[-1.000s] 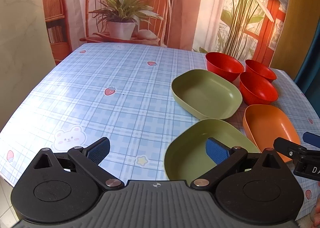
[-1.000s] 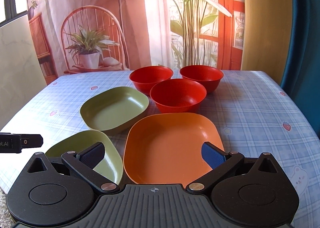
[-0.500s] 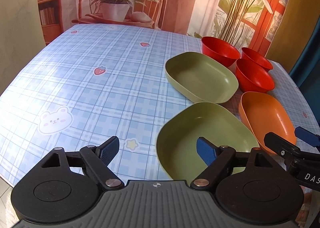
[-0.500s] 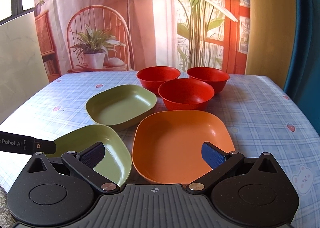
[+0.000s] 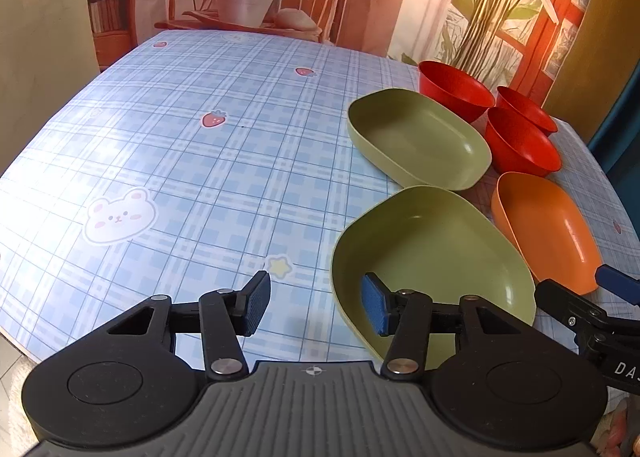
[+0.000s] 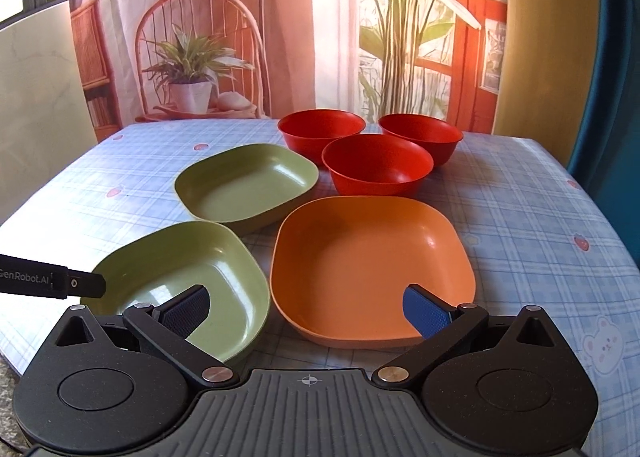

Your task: Organize plates and bowls

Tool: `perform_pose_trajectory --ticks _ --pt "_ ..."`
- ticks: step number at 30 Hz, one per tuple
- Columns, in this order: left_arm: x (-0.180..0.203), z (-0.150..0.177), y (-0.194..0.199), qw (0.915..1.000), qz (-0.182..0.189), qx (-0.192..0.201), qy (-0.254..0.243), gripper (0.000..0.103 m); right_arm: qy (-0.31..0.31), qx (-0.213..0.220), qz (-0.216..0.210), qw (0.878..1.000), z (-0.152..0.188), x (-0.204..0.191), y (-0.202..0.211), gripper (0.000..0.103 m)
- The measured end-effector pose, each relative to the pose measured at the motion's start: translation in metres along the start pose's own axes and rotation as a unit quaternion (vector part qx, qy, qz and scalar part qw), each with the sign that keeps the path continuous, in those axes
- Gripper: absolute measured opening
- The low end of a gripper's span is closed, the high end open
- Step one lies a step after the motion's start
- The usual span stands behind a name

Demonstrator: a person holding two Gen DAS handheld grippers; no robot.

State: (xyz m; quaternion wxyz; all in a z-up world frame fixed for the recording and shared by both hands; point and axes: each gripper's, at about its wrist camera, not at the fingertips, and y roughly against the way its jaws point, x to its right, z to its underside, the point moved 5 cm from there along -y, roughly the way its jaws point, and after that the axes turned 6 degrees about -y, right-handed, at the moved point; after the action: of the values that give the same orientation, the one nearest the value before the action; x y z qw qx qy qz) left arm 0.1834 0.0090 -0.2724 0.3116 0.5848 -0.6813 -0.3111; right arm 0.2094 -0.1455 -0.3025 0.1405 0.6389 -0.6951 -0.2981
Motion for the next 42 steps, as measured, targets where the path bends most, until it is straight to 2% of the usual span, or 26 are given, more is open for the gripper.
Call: perform_pose_trajectory --ticks 4,9,10,25,32,38,42 --pt "0.001 0.0 -0.001 0.9998 0.02 0.001 0.004 0.035 -0.006 -0.02 -0.015 1.0 0.005 0.0 0.0 0.101" --pt "0.006 0.002 -0.002 0.9995 0.031 0.003 -0.004 0.032 -0.018 -0.029 -0.021 0.999 0.005 0.003 0.0 0.079" --pt "0.006 0.003 -0.003 0.9994 0.033 0.0 -0.002 0.03 -0.02 -0.031 -0.025 0.999 0.006 0.003 0.0 0.078" --pt "-0.003 0.014 -0.013 0.9991 0.035 -0.019 0.011 0.028 -0.012 -0.029 -0.039 0.999 0.008 -0.003 0.004 0.065" --pt "-0.003 0.015 -0.012 0.9991 0.039 -0.016 0.011 0.028 0.0 -0.022 -0.043 0.999 0.006 -0.008 0.002 0.047" --pt "-0.003 0.016 -0.012 0.9991 0.04 -0.014 0.008 0.028 0.013 -0.015 -0.056 0.998 -0.004 -0.012 -0.004 0.041" --pt "-0.004 0.016 -0.011 0.9989 0.043 -0.014 0.011 0.028 0.018 -0.021 -0.068 0.997 -0.009 -0.014 -0.013 0.032"
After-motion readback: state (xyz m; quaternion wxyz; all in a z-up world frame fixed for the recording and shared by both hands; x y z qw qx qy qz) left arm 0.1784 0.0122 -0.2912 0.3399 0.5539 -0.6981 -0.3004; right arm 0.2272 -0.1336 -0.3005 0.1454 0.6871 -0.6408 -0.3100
